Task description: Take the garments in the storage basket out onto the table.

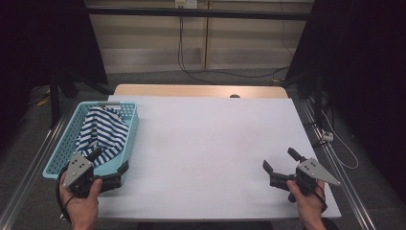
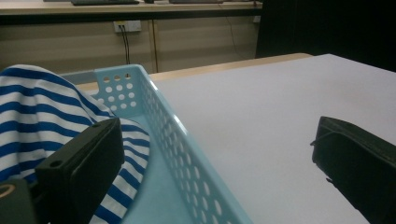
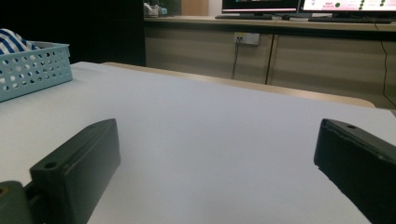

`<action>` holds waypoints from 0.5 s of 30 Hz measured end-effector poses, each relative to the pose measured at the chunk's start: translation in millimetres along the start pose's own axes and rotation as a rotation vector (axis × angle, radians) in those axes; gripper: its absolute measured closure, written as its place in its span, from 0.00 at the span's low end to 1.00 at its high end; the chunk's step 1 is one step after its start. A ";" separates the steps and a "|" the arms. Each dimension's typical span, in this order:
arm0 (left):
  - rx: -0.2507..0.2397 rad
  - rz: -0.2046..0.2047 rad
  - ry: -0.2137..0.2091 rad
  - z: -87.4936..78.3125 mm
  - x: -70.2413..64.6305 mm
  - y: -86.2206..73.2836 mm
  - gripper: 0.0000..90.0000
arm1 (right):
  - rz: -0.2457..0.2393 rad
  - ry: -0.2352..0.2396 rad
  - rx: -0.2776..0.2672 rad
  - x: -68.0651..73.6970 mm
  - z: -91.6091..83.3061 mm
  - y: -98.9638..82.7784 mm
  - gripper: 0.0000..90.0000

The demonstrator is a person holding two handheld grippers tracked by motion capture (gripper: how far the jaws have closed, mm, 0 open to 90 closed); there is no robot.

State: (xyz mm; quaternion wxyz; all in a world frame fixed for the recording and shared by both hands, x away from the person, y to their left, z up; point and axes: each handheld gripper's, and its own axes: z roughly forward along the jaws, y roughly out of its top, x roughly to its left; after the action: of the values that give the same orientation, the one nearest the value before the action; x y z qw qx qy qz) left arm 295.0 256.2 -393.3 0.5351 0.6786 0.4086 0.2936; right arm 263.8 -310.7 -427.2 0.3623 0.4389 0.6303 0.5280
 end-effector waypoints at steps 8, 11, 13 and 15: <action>0.053 -0.017 -0.048 3.3 14.7 11.4 0.04 | 0.034 0.012 -0.001 -3.7 -0.6 -2.4 0.00; 0.068 -0.018 -0.072 4.3 16.0 17.4 0.04 | 0.024 0.028 0.000 -3.4 -0.6 -2.9 0.00; 0.086 -0.001 -0.082 4.8 16.4 21.7 0.03 | 0.012 0.037 0.006 -2.8 0.1 -3.1 0.00; 0.088 0.000 -0.088 5.1 16.3 24.1 0.03 | 0.009 0.033 0.009 -2.2 0.3 -3.0 0.00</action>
State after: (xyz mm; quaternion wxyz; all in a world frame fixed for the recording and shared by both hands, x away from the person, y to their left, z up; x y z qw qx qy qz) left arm 313.1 265.6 -371.9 0.5222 0.7136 0.3974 0.2452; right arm 264.3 -312.8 -430.2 0.3475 0.4347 0.6365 0.5339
